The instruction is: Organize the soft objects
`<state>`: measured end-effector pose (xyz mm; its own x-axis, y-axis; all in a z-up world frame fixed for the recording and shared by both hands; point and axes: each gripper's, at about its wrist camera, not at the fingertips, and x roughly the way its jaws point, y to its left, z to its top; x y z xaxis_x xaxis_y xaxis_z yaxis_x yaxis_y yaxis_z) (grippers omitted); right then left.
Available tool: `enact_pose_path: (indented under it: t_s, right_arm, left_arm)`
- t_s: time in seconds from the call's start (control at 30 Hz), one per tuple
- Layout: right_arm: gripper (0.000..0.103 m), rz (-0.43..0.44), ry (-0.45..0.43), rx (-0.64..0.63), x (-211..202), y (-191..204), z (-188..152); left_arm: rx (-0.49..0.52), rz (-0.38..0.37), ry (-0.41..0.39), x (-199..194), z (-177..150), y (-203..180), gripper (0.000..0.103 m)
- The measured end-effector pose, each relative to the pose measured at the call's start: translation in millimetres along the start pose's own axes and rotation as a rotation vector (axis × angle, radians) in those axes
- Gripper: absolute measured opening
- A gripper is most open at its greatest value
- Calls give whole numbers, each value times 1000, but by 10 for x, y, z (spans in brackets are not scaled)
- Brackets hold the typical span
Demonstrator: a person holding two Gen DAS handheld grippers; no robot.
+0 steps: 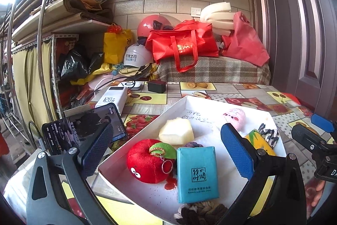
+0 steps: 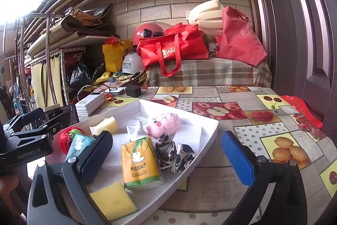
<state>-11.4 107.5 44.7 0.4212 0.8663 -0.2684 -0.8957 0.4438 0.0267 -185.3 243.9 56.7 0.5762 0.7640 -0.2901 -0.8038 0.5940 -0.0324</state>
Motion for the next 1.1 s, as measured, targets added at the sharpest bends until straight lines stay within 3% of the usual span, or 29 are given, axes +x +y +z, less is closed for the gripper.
enact_pose_path:
  t_s: [0.2,0.47,0.57,0.7,0.77,0.83,0.93,1.03,1.1]
  right_arm:
    - [103,-2,7,-11,-320,-101,-108]
    - [103,-43,0,-29,-777,-252,-219]
    - [103,-109,-101,-1,-1108,-385,-206]
    - [103,-206,-237,44,-1577,-541,-242]
    - [103,-278,-243,73,-1707,-620,-276]
    - [103,-325,-195,96,-1720,-720,-292]
    - [103,-353,-108,130,-1668,-868,-351]
    - [103,-365,-111,175,-1693,-946,-365]
    - [103,-358,-111,173,-1690,-944,-367]
  left_arm:
    - [18,-55,63,-167,-88,-199,103]
    - [81,-87,75,-455,-190,-516,103]
    - [87,-94,54,-577,-213,-579,103]
    - [126,-138,93,-637,-253,-722,103]
    - [163,-111,89,-691,-266,-811,103]
    - [184,-86,66,-777,-268,-871,103]
    - [162,-71,52,-893,-265,-908,103]
    - [119,-35,75,-928,-280,-896,103]
    - [89,29,88,-917,-287,-863,103]
